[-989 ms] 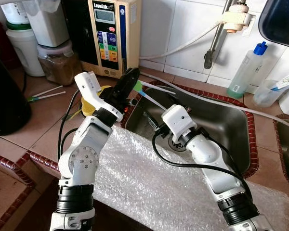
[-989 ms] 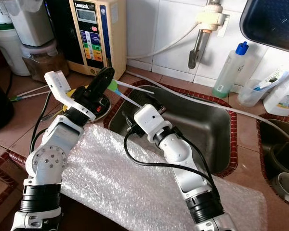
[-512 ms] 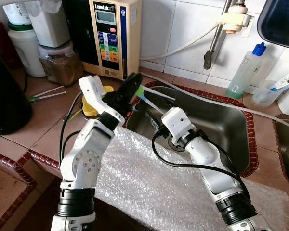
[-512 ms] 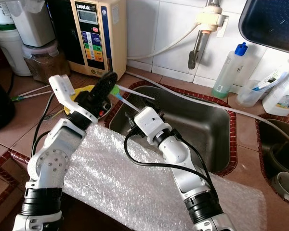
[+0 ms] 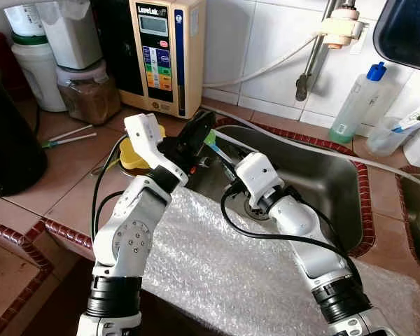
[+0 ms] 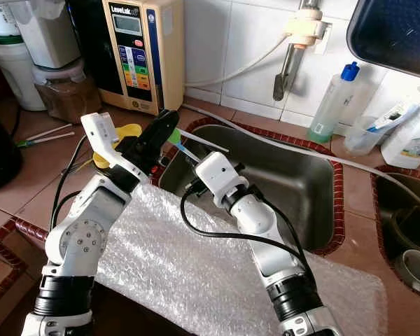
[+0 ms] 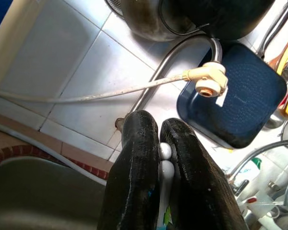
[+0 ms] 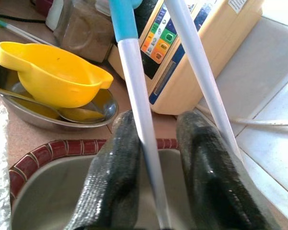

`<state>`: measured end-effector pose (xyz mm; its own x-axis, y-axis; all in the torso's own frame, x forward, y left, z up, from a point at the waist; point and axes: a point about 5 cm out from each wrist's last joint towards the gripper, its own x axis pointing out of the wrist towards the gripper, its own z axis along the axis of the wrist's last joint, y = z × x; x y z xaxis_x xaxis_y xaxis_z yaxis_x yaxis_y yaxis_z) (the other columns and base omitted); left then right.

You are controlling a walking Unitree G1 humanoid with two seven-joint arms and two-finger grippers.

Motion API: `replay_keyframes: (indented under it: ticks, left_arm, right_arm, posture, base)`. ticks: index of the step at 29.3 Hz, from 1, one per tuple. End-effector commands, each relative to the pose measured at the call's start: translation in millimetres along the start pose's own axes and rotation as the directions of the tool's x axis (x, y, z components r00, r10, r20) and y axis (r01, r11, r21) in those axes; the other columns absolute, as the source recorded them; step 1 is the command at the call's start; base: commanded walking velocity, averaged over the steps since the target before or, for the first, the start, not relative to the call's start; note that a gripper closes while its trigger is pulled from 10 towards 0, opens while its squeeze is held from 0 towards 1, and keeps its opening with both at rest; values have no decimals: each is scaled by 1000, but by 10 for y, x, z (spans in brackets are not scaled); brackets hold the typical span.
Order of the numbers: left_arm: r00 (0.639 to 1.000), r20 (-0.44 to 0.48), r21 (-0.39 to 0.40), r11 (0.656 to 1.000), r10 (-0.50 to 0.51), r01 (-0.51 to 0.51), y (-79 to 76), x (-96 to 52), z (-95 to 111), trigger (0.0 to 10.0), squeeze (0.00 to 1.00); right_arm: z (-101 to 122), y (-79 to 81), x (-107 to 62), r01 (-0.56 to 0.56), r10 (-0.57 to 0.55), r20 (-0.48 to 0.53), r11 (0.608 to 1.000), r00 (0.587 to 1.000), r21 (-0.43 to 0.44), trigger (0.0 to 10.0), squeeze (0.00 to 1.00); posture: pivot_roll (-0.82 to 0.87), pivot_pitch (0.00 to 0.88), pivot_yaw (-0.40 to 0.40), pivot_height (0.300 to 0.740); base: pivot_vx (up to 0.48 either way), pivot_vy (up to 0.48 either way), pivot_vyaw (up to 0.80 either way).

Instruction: Kitchen organization

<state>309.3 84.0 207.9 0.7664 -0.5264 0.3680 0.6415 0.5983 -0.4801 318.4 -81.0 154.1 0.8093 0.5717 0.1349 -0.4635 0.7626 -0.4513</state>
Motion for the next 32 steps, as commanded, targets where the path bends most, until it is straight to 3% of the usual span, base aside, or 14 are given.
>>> replay_keyframes:
  ticks: [1, 23, 24, 25, 26, 27, 32]
  left_arm:
    - [1000, -1, 22, 1000, -6, 6, -19, 8, 9, 0, 0]
    - [998, -46, 143, 989, 34, -27, 43, -27, -38, 0, 0]
    - [995, -86, 181, 983, 58, -41, 64, -22, -82, 2667, 0]
    - [994, -98, 170, 985, 52, -35, 62, -22, -98, 7647, 0]
    - [994, -103, 160, 987, 46, -29, 60, -22, -107, 7647, 0]
    - [994, -105, 151, 988, 42, -26, 57, -23, -111, 10000, 1000]
    - [989, -137, 181, 983, 60, -35, 94, -77, -166, 10000, 1000]
  right_arm:
    - [2, -40, -2, 7, -7, 4, 1000, 1000, -1, 0, 0]
    - [-10, -76, -12, 35, -35, 10, 999, 999, 8, 0, 0]
    - [-15, -78, -7, 35, -35, 8, 999, 999, 4, 0, 0]
    - [-14, -85, -6, 36, -36, 9, 999, 999, -1, 0, 0]
    - [-13, -90, -4, 37, -37, 10, 999, 999, -6, 0, 0]
    - [-12, -92, -3, 37, -37, 11, 999, 999, -8, 0, 0]
    - [71, -227, 21, 63, -61, 55, 997, 997, -35, 0, 0]
  posture:
    - [93, 0, -20, 740]
    - [105, 0, -17, 740]
    - [106, 0, -15, 740]
    - [106, 0, -15, 740]
    - [107, 0, -14, 740]
    - [107, 0, -14, 740]
    - [107, 0, -9, 740]
  base:
    - [0, 0, 0]
    - [0, 0, 0]
    - [0, 0, 0]
    - [0, 0, 0]
    - [0, 0, 0]
    - [0, 0, 0]
    - [0, 0, 0]
